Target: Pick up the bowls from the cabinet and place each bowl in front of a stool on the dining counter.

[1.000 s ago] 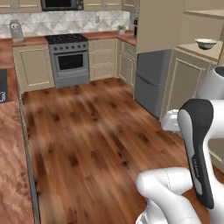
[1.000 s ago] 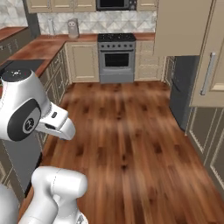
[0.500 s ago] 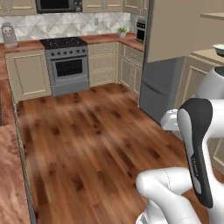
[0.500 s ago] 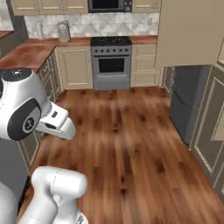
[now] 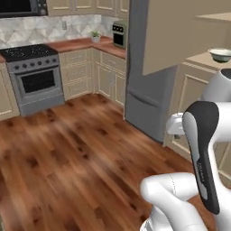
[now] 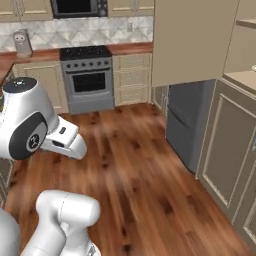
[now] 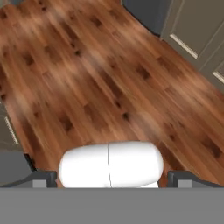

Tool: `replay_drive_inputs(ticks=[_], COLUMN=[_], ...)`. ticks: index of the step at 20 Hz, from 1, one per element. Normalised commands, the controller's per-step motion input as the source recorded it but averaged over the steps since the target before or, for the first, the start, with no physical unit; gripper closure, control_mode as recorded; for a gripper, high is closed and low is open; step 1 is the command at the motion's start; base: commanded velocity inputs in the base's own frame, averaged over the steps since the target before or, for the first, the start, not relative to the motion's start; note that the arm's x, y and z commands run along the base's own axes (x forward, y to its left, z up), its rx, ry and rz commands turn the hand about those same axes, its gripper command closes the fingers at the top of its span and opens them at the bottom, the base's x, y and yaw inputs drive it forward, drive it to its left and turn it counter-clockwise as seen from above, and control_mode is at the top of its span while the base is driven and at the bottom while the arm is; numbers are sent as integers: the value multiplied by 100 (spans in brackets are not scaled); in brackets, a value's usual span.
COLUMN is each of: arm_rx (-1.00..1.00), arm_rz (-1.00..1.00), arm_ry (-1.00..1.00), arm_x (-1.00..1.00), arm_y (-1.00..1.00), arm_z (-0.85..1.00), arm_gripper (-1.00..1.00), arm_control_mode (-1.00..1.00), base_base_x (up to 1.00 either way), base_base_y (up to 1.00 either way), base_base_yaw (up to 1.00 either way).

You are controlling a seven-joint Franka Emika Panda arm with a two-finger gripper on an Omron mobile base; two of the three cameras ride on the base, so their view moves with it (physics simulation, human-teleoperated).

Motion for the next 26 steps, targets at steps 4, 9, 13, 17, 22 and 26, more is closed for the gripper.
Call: replay_drive_inputs(ticks=[4, 9, 13, 17, 22, 26], arm_rx=[0, 0, 0, 0, 0, 0], arm_rz=[0, 0, 0, 0, 0, 0], arm_ry=[0, 0, 0, 0, 0, 0], arm_x=[0, 0, 0, 0, 0, 0], arm_y=[0, 0, 0, 0, 0, 0], arm_z=[0, 0, 0, 0, 0, 0], arm_gripper=[-100, -100, -100, -100, -100, -100], arm_control_mode=[100, 100, 100, 100, 100, 100], base_base_x=[95, 87, 76, 68, 46, 32], base_base_y=[-10, 2, 13, 3, 9, 39], base_base_yaw=[-45, -55, -62, -61, -59, -45])
